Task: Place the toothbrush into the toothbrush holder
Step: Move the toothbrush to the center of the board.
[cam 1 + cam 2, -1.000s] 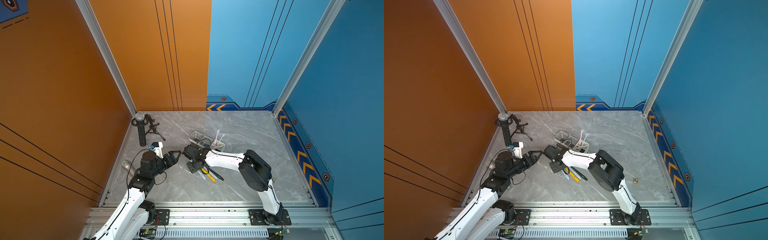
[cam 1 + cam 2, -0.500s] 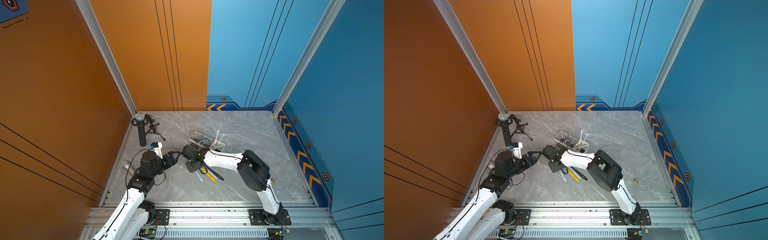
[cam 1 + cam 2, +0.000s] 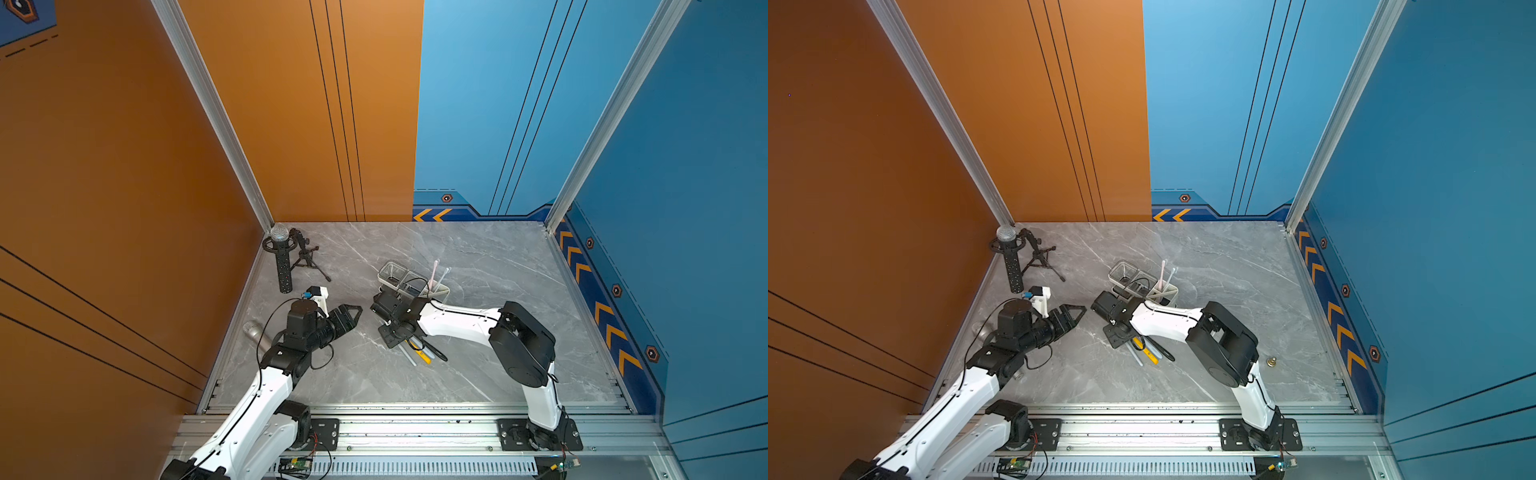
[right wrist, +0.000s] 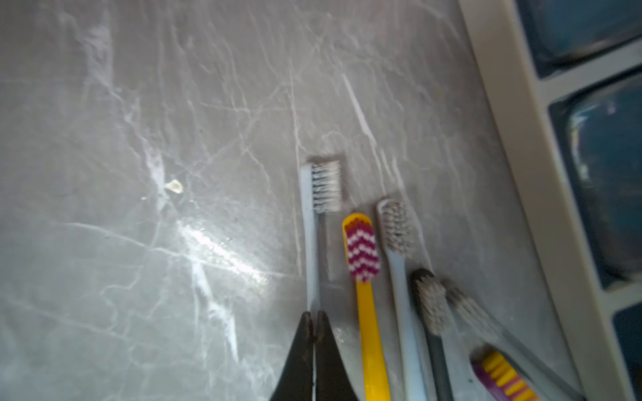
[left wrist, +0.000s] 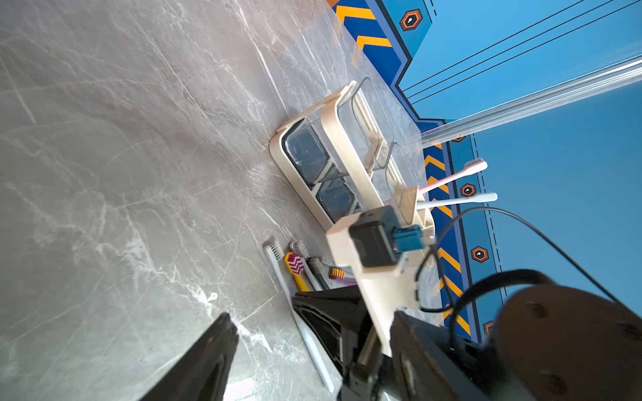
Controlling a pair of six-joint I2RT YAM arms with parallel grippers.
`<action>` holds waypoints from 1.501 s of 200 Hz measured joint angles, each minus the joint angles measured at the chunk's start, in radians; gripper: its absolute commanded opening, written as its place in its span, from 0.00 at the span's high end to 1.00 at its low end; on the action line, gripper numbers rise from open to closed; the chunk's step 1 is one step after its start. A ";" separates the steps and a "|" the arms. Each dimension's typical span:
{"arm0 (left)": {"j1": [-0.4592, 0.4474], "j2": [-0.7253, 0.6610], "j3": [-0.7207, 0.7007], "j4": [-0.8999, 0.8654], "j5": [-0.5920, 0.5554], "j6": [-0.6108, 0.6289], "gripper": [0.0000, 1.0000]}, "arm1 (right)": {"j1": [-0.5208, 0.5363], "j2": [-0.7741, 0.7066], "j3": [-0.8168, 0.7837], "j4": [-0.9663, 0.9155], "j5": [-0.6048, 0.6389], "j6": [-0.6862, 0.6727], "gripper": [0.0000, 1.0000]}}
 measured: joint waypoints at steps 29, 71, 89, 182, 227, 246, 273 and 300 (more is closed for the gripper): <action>-0.016 0.024 0.002 0.021 0.011 0.000 0.27 | -0.002 -0.055 -0.018 0.006 -0.019 0.000 1.00; -0.027 0.029 0.015 0.041 0.011 0.001 0.27 | -0.018 -0.082 -0.042 0.015 -0.033 0.009 0.77; -0.050 0.053 0.018 0.049 0.010 0.000 0.28 | -0.043 -0.121 -0.087 0.014 -0.021 0.019 0.68; -0.357 0.446 0.290 -0.058 -0.166 -0.029 0.42 | -0.275 -0.459 -0.215 0.024 0.008 0.004 0.54; -0.444 0.583 0.443 -0.212 -0.312 -0.119 0.45 | -0.408 -0.465 -0.288 0.039 -0.098 -0.035 0.54; -0.483 0.632 0.472 -0.269 -0.359 -0.163 0.46 | -0.436 -0.495 -0.332 0.051 -0.127 -0.045 0.53; -0.522 0.660 0.475 -0.323 -0.404 -0.224 0.50 | -0.470 -0.565 -0.391 0.079 -0.166 -0.056 0.53; -0.544 0.661 0.469 -0.343 -0.448 -0.278 0.52 | -0.502 -0.607 -0.422 0.097 -0.200 -0.061 0.53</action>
